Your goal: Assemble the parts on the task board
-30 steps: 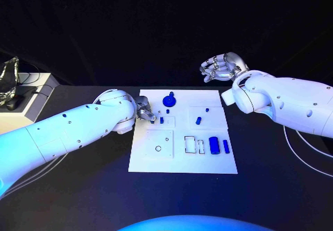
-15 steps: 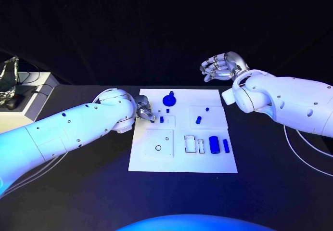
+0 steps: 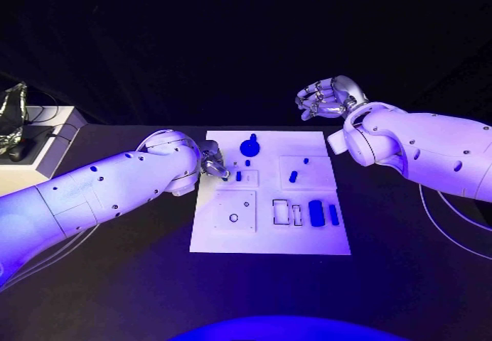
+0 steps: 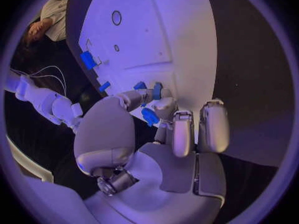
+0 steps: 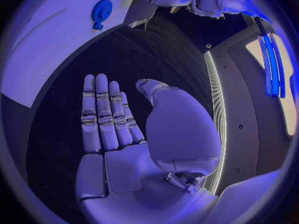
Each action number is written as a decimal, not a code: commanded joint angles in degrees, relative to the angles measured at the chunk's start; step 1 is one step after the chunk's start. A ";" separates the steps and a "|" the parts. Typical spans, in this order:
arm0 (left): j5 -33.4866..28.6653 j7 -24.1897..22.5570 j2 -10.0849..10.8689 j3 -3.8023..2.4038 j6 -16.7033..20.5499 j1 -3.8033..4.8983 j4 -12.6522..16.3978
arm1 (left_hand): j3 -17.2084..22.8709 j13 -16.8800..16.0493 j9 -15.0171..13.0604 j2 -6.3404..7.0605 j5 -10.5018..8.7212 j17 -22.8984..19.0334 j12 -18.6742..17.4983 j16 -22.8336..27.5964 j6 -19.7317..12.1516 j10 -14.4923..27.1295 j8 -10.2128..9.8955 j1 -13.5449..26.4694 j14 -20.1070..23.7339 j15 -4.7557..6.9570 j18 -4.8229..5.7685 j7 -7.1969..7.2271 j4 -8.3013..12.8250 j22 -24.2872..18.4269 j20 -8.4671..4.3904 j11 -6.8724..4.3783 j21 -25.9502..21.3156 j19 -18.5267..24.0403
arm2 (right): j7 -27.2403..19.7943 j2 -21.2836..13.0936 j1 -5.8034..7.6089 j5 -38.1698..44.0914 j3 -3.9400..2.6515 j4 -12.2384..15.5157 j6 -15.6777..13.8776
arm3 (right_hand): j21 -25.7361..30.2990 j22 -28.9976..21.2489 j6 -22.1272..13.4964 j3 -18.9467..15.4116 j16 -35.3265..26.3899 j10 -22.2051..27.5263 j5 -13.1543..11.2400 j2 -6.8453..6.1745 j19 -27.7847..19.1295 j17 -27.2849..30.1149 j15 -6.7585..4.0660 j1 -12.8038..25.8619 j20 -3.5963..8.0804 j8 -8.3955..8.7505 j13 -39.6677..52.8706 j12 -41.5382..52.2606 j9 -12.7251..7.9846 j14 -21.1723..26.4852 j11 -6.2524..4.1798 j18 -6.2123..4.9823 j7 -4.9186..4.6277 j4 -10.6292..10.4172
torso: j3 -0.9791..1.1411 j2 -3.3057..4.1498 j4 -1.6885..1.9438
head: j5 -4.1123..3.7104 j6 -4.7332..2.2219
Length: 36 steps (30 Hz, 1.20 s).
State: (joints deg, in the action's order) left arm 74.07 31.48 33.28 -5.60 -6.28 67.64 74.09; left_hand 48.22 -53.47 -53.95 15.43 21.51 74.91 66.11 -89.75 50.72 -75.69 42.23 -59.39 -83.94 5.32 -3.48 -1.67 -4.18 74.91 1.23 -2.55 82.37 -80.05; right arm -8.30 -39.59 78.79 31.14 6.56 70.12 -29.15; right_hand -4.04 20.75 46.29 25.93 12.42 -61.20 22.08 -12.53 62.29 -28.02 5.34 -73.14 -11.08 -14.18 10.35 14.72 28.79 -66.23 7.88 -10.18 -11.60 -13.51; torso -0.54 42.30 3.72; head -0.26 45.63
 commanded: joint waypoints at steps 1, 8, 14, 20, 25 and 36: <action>-0.73 1.42 0.08 0.88 -4.70 -1.19 -0.24 | 2.55 0.02 -4.17 -2.22 0.10 14.83 -0.10 -0.11 -0.05 0.00 -0.21 -2.66 -5.98 0.25 0.02 0.28 2.07 0.86 -0.19 -0.11 -0.26 -0.05 | -0.36 0.03 -0.02 0.10 -0.01 0.04 0.82 | 0.28 -0.05 -0.21 -0.06 -0.12 0.00 0.16 -0.02 -0.04 0.05 -0.10 0.51 -0.33 0.32 -0.05 -0.31 -0.06 0.49 0.56 -0.21 -0.90 0.26 | -0.01 -0.01 0.03 | -0.02 0.03; -1.64 1.64 0.15 0.88 -4.96 -1.18 -0.30 | 1.29 0.16 -4.16 -1.36 -0.23 14.41 -0.18 0.10 0.04 0.01 -0.24 -0.91 -5.86 0.05 0.00 0.27 0.30 0.82 0.01 0.10 -0.33 0.00 | -0.30 0.02 -0.02 0.10 -0.01 0.06 0.86 | 0.29 -0.15 -0.21 -0.07 -0.19 -0.01 0.17 0.01 -0.08 0.09 -0.09 0.53 -0.35 0.33 -0.13 -0.31 -0.06 0.51 0.57 -0.22 -0.91 0.26 | 0.01 -0.02 0.05 | -0.02 0.09; -2.33 1.98 0.15 0.88 -5.58 -1.18 -0.42 | -1.97 0.43 -3.85 -0.51 -0.38 13.95 -0.33 0.34 0.53 0.50 -0.48 2.39 -5.72 0.07 -0.08 0.33 -3.23 0.55 0.04 0.07 -0.59 0.19 | -0.28 0.00 -0.02 0.20 -0.01 0.02 1.00 | 0.30 -0.23 -0.22 -0.10 -0.27 0.01 0.18 0.01 -0.12 0.12 -0.06 0.57 -0.37 0.35 -0.21 -0.32 -0.07 0.54 0.59 -0.22 -0.93 0.26 | 0.00 -0.06 0.01 | -0.02 0.04; -2.77 2.24 0.15 0.86 -5.57 -1.18 -0.51 | -6.72 0.10 -3.76 -0.51 -0.54 14.05 0.04 0.29 1.04 0.45 -0.45 4.32 -5.75 0.03 -0.04 0.25 -6.15 0.71 0.06 0.14 -0.57 0.04 | -0.06 0.01 -0.03 0.22 -0.01 0.00 1.05 | 0.31 -0.31 -0.24 -0.11 -0.34 0.03 0.19 0.02 -0.16 0.15 -0.04 0.57 -0.39 0.38 -0.29 -0.33 -0.07 0.58 0.60 -0.22 -0.94 0.28 | 0.01 -0.01 -0.03 | -0.05 0.02; -2.90 2.29 0.13 0.85 -5.33 -1.18 -0.49 | -9.15 -0.01 -3.69 -0.88 -0.47 14.08 0.17 0.28 1.07 0.46 -0.55 4.27 -5.76 0.05 -0.02 0.26 -7.37 0.82 0.05 0.12 -0.55 -0.06 | 0.19 -0.04 -0.03 0.13 -0.01 0.05 1.01 | 0.32 -0.40 -0.27 -0.09 -0.41 0.07 0.21 0.04 -0.20 0.18 -0.03 0.51 -0.42 0.41 -0.37 -0.35 -0.07 0.61 0.61 -0.22 -0.95 0.35 | -0.01 0.00 0.02 | -0.08 0.05; -3.11 2.34 0.17 0.82 -3.79 -1.19 -0.71 | -11.59 0.01 -3.59 -1.45 -0.28 14.08 0.19 0.27 1.05 0.53 -0.72 4.36 -5.76 0.02 -0.02 0.21 -9.37 0.87 0.06 0.17 -0.57 -0.11 | 0.40 -0.15 -0.14 0.24 -0.01 0.01 0.80 | 0.35 -0.81 -0.42 0.02 -0.75 0.26 0.34 0.16 -0.41 0.32 0.06 0.27 -0.51 0.55 -0.78 -0.45 -0.10 0.78 0.69 -0.22 -1.04 0.60 | -0.03 -0.05 0.05 | -0.12 -0.01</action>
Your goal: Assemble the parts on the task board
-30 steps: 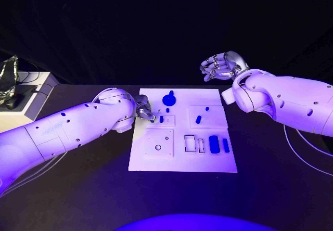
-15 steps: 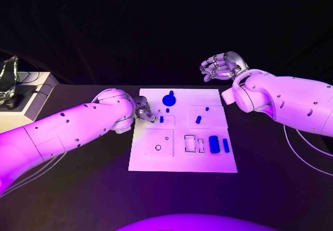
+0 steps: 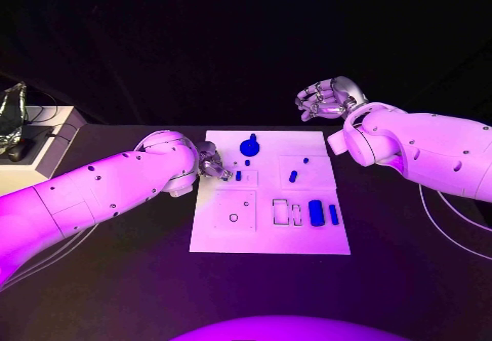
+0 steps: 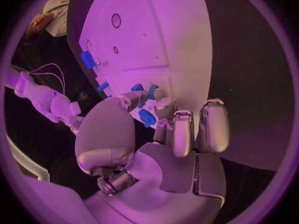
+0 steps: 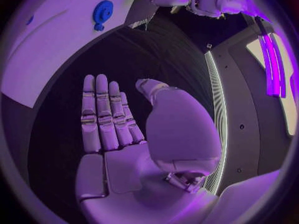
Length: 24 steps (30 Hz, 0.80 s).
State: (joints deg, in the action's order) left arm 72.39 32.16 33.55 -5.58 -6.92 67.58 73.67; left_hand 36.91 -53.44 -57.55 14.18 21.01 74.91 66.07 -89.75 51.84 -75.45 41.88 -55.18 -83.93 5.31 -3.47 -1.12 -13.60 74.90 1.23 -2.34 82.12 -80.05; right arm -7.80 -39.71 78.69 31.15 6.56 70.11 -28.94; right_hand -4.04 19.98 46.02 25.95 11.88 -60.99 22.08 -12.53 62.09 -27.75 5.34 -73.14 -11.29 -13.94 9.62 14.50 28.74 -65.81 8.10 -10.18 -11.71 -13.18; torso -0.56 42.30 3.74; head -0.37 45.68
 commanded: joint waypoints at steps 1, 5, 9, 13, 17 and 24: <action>-1.44 1.66 -0.09 0.80 -3.08 -1.13 -0.32 | -0.64 -0.10 0.01 -0.20 0.23 14.07 0.29 0.28 -0.07 0.27 -0.37 0.16 -5.76 0.02 -0.01 -0.35 -0.23 0.91 0.06 -0.03 -0.31 -0.14 | -0.09 -0.04 -0.04 0.24 -0.01 0.02 0.58 | 0.36 -0.14 -0.17 0.01 -0.30 0.08 0.38 0.17 -0.28 0.08 0.09 0.26 -0.33 0.34 -0.14 -0.24 -0.05 0.42 0.50 -0.22 -0.95 0.31 | -0.03 -0.05 0.04 | 0.00 -0.07; -1.42 1.72 -0.01 0.78 -2.79 -1.13 -0.38 | -1.68 -0.03 0.02 -0.16 0.23 14.08 0.26 0.28 -0.07 0.32 -0.40 0.14 -5.76 0.01 -0.01 -0.37 -0.97 0.91 0.07 -0.01 -0.33 -0.15 | -0.07 -0.05 -0.07 0.26 -0.01 0.00 0.59 | 0.38 -0.25 -0.19 0.01 -0.40 0.11 0.42 0.16 -0.35 0.12 0.12 0.24 -0.36 0.37 -0.23 -0.26 -0.05 0.49 0.52 -0.21 -0.97 0.35 | -0.04 -0.03 0.04 | -0.01 -0.09; -1.39 1.77 0.20 0.75 -2.52 -1.14 -0.14 | -2.63 -0.12 0.03 -0.17 0.24 14.07 0.33 0.28 -0.07 0.29 -0.41 0.00 -5.76 0.00 -0.02 -0.37 -1.63 0.90 0.08 0.00 -0.35 -0.15 | -0.07 -0.08 -0.10 0.27 -0.01 -0.01 0.62 | 0.38 -0.28 -0.20 0.01 -0.43 0.12 0.43 0.16 -0.38 0.13 0.13 0.24 -0.37 0.37 -0.26 -0.26 -0.05 0.52 0.53 -0.21 -0.98 0.36 | -0.03 -0.01 0.01 | 0.06 -0.14; -1.37 1.79 0.52 0.68 -2.13 -1.15 0.27 | -5.43 -0.14 0.02 0.03 0.22 14.11 0.40 0.26 0.02 0.29 -0.39 -0.06 -5.77 -0.05 0.00 -0.44 -2.83 1.00 0.10 0.07 -0.33 -0.22 | -0.07 -0.12 -0.14 0.27 -0.01 -0.01 0.64 | 0.39 -0.32 -0.20 0.01 -0.46 0.12 0.44 0.16 -0.41 0.15 0.14 0.23 -0.38 0.38 -0.29 -0.26 -0.05 0.54 0.54 -0.21 -0.98 0.38 | -0.06 0.01 -0.05 | 0.02 -0.17; -1.46 1.79 0.97 0.56 -1.68 -1.16 0.71 | -9.24 -0.17 0.18 -1.37 0.24 14.09 0.47 0.27 0.13 0.28 -0.60 2.35 -5.76 -0.14 0.00 -0.54 -3.25 1.00 0.15 0.21 -0.39 -0.23 | -0.07 -0.18 -0.19 0.27 -0.01 -0.01 0.64 | 0.39 -0.32 -0.20 0.01 -0.46 0.12 0.44 0.16 -0.41 0.15 0.14 0.23 -0.38 0.38 -0.29 -0.26 -0.05 0.54 0.54 -0.21 -0.98 0.38 | -0.04 -0.04 -0.03 | -0.06 -0.14; -1.51 1.83 1.59 0.17 -1.06 -1.17 1.24 | -10.39 -0.06 0.20 -1.73 0.24 14.04 0.41 0.30 0.05 0.35 -0.67 3.31 -5.75 -0.15 -0.02 -0.55 -3.21 0.95 0.16 0.18 -0.44 -0.20 | -0.07 -0.25 -0.26 0.28 -0.01 -0.02 0.62 | 0.39 -0.38 -0.20 0.00 -0.51 0.12 0.47 0.15 -0.45 0.16 0.16 0.23 -0.40 0.39 -0.33 -0.26 -0.05 0.57 0.55 -0.21 -0.99 0.40 | -0.02 -0.02 0.05 | -0.14 -0.12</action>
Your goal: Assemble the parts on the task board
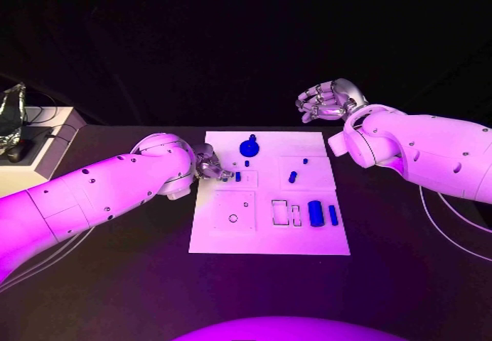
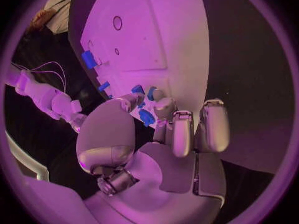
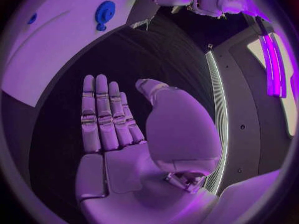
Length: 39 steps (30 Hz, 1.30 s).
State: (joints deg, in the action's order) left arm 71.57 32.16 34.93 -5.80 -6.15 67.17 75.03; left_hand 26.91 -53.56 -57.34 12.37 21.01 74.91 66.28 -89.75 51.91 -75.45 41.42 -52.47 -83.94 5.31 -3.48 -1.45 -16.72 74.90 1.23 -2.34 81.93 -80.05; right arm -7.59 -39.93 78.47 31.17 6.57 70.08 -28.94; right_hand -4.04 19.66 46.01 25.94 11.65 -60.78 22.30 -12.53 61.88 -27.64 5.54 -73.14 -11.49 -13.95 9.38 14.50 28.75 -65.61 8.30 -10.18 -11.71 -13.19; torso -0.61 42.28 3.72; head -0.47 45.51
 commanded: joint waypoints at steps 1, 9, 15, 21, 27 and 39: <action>-0.70 1.82 0.25 0.31 -1.72 -0.76 -0.07 | -0.52 0.06 -0.01 0.09 0.23 14.02 0.20 0.31 -0.03 0.35 -0.21 0.66 -5.74 -0.15 -0.02 -0.22 -0.09 0.93 0.16 0.19 -0.26 -0.19 | -0.28 -0.03 -0.06 0.25 -0.01 0.01 0.62 | 0.39 -0.05 -0.19 0.01 -0.28 -0.08 0.24 0.15 -0.25 0.05 -0.04 0.23 -0.20 0.39 -0.09 -0.26 -0.06 0.37 0.34 -0.21 -0.99 0.41 | 0.01 0.00 0.06 | -0.03 0.05; -1.46 1.67 0.63 -0.73 -0.65 -0.79 0.64 | -1.85 0.13 -0.06 0.03 0.14 13.92 0.17 0.36 -0.05 0.41 -0.17 1.55 -5.71 -0.14 -0.04 -0.20 -0.13 0.89 0.15 0.17 -0.31 -0.17 | -0.34 0.00 -0.18 0.26 -0.01 -0.02 0.76 | 0.40 -0.12 -0.20 0.01 -0.33 -0.08 0.28 0.15 -0.29 0.07 -0.03 0.22 -0.21 0.40 -0.15 -0.26 -0.06 0.40 0.35 -0.21 -1.00 0.43 | 0.07 0.00 -0.05 | 0.09 0.01; -5.50 0.94 1.61 -2.82 1.49 -0.83 1.78 | -3.48 1.86 -0.11 -0.92 0.02 12.74 -1.06 1.00 -1.17 1.59 -0.51 2.91 -5.34 -0.29 -0.37 -0.48 -0.15 -0.53 0.20 0.41 -1.24 0.84 | -0.42 0.00 -0.28 0.26 -0.01 -0.06 0.94 | 0.40 -0.21 -0.21 0.01 -0.40 -0.07 0.35 0.13 -0.36 0.10 -0.01 0.20 -0.24 0.42 -0.23 -0.25 -0.06 0.44 0.36 -0.21 -1.01 0.48 | 0.09 0.00 -0.05 | -0.08 -0.12; -11.18 -2.70 2.93 -5.16 6.57 -0.84 2.41 | -4.00 13.82 1.84 -2.34 0.37 4.19 -9.86 6.13 -7.15 11.46 -3.80 0.51 -1.90 -2.44 -2.45 -3.27 -0.05 -9.96 1.69 2.93 -8.00 7.95 | -0.52 -0.12 -0.32 0.24 -0.01 -0.08 1.02 | 0.40 -0.24 -0.21 0.00 -0.42 -0.07 0.37 0.12 -0.38 0.11 0.00 0.20 -0.24 0.42 -0.25 -0.25 -0.06 0.45 0.37 -0.21 -1.02 0.50 | 0.17 -0.09 0.09 | -0.25 -0.31; -16.65 -13.03 3.61 -6.17 11.80 -0.82 2.07 | -3.17 19.80 7.07 -2.30 0.43 -21.15 -16.65 25.23 -14.10 22.93 -7.41 -7.99 15.27 -6.62 -6.71 -7.85 0.18 -33.26 5.52 7.36 -28.88 26.53 | -0.60 -0.21 -0.33 0.22 -0.01 -0.15 0.94 | 0.39 -0.31 -0.21 0.00 -0.46 -0.07 0.40 0.11 -0.41 0.12 0.01 0.20 -0.26 0.43 -0.30 -0.25 -0.06 0.45 0.37 -0.21 -1.02 0.52 | 0.13 -0.04 0.07 | -0.26 -0.77; -3.00 -35.18 1.27 -3.06 17.76 -0.81 0.04 | 3.89 34.87 25.81 -0.11 -2.04 -36.08 -29.44 36.77 -10.00 27.94 -16.65 -30.42 28.15 -8.20 -6.76 -8.54 12.03 -33.43 7.13 9.00 -32.65 33.23 | -1.68 -0.22 -0.33 0.13 -0.01 -0.72 1.07 | 0.24 -1.34 1.50 0.81 -1.09 -0.30 0.48 0.17 -0.57 0.37 -0.12 -1.18 -0.26 -0.04 -1.31 -0.16 0.11 0.42 0.09 -0.31 -0.58 1.91 | 0.04 0.03 -0.07 | -0.46 -1.74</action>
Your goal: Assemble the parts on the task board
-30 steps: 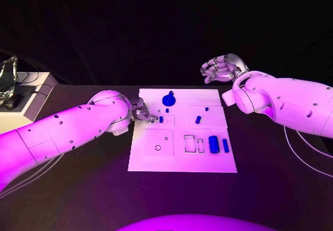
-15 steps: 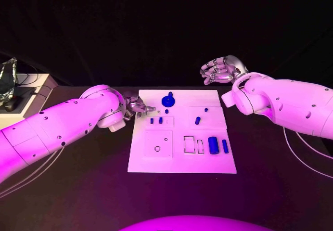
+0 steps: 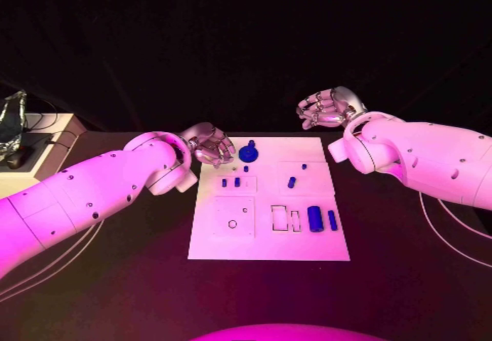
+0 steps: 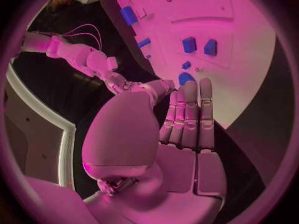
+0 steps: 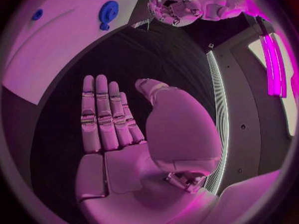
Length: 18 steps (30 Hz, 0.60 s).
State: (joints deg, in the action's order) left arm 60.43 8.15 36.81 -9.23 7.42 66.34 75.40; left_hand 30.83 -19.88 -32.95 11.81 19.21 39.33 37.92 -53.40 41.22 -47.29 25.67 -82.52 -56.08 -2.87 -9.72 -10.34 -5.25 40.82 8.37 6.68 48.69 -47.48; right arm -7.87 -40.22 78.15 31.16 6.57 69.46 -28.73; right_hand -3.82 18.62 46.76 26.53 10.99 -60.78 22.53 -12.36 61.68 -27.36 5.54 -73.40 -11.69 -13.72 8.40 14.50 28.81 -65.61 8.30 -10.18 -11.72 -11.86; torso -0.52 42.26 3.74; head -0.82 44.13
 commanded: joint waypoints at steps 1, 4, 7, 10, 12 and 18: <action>10.45 -11.81 -0.99 0.86 4.41 0.01 -0.61 | -0.11 2.55 2.76 0.88 -0.33 -0.94 -2.49 0.34 1.61 -0.50 -1.86 0.00 0.05 -0.05 -0.59 0.53 0.68 1.15 0.02 0.24 1.07 0.92 | -1.48 0.11 -0.01 0.14 -0.01 -0.13 0.88 | 0.01 -0.37 0.83 0.29 -0.48 -0.33 0.24 -0.03 -0.37 0.10 -0.13 -1.02 -0.05 -0.24 -0.40 -0.16 0.03 0.42 0.07 -0.31 -0.54 0.68 | -0.06 0.08 -0.09 | -0.12 -0.51; 17.43 -13.01 -2.32 2.38 5.26 -0.06 -1.76 | -0.80 6.02 5.76 2.49 -0.01 -2.01 -6.02 -0.36 3.00 -1.14 -4.05 1.32 -1.86 -0.20 -0.81 0.34 0.67 0.93 0.34 0.48 0.93 -0.39 | -1.60 0.22 -0.01 0.12 -0.01 -0.06 0.90 | -0.01 -0.52 0.97 0.47 -0.59 -0.41 0.19 -0.04 -0.36 0.15 -0.15 -1.22 -0.03 -0.16 -0.58 -0.17 -0.02 0.43 0.02 -0.31 -0.47 0.88 | -0.05 0.16 -0.05 | -0.28 -0.82; 20.66 -13.36 -3.19 3.02 5.89 -0.18 -2.66 | -0.99 7.21 6.79 2.56 -0.01 -2.29 -6.91 -1.02 3.74 -2.03 -4.61 1.36 -3.05 -0.03 -0.84 0.40 0.88 0.82 0.15 0.33 1.01 -1.48 | -1.63 0.30 -0.01 0.12 -0.01 -0.03 0.88 | -0.01 -0.57 0.98 0.51 -0.64 -0.41 0.16 -0.09 -0.36 0.17 -0.15 -1.27 -0.02 -0.11 -0.65 -0.19 -0.05 0.44 0.03 -0.31 -0.49 0.95 | -0.08 0.12 0.02 | -0.42 -0.92; 24.00 -13.60 -4.34 3.51 6.81 -0.44 -3.86 | -1.07 8.57 7.89 2.61 0.00 -2.15 -8.02 -2.66 4.72 -2.79 -5.19 1.13 -4.61 0.22 -0.83 0.68 1.39 1.18 -0.15 0.21 1.83 -2.89 | -1.63 0.37 -0.01 0.12 -0.01 -0.02 0.84 | -0.01 -0.73 0.88 0.58 -0.78 -0.34 0.10 -0.23 -0.39 0.23 -0.10 -1.31 -0.04 0.11 -0.86 -0.28 -0.15 0.50 0.13 -0.29 -0.63 1.07 | -0.14 0.09 0.11 | -0.53 -1.04; 25.59 -13.59 -5.01 3.69 7.42 -0.55 -4.53 | -1.02 9.37 8.56 2.62 -0.01 -1.88 -8.74 -4.06 5.03 -2.97 -5.69 1.07 -5.41 0.27 -0.81 1.13 1.66 1.56 -0.25 0.21 2.51 -3.61 | -1.64 0.42 -0.01 0.12 -0.01 -0.01 0.83 | -0.01 -0.80 0.83 0.59 -0.84 -0.32 0.09 -0.26 -0.40 0.26 -0.07 -1.28 -0.05 0.20 -0.94 -0.31 -0.19 0.53 0.17 -0.28 -0.69 1.09 | -0.10 0.09 0.05 | -0.45 -1.14; 28.56 -12.76 -6.17 3.91 8.48 -0.67 -5.53 | -0.68 11.42 10.37 2.87 -0.01 5.24 -10.37 -14.50 6.30 -3.14 -7.27 1.76 -11.17 0.08 -0.80 1.64 1.83 3.72 -0.11 0.40 6.02 -5.96 | -1.60 0.55 -0.01 0.17 -0.01 -0.07 0.84 | 0.00 -0.86 0.79 0.61 -0.90 -0.30 0.08 -0.28 -0.43 0.28 -0.04 -1.24 -0.06 0.29 -1.02 -0.34 -0.23 0.55 0.21 -0.27 -0.73 1.09 | -0.01 0.11 -0.20 | -0.46 -1.26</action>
State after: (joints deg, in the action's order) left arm 84.41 -3.47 30.81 -5.31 13.73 65.66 69.98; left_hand 30.04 -8.64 -22.72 14.35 19.18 43.57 27.75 -66.75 47.15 -50.13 18.70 -80.97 -66.58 -2.75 -9.72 -8.68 -3.55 44.30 8.30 6.88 54.38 -53.13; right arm -8.54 -39.72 78.15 31.15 6.57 69.39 -28.65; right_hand -3.82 17.80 47.44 27.04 10.30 -60.79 22.53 -12.38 61.68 -27.13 5.32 -74.20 -11.69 -13.72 7.43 14.50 28.62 -65.40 8.30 -10.18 -12.14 -11.12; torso -0.59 42.37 3.69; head -1.19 42.96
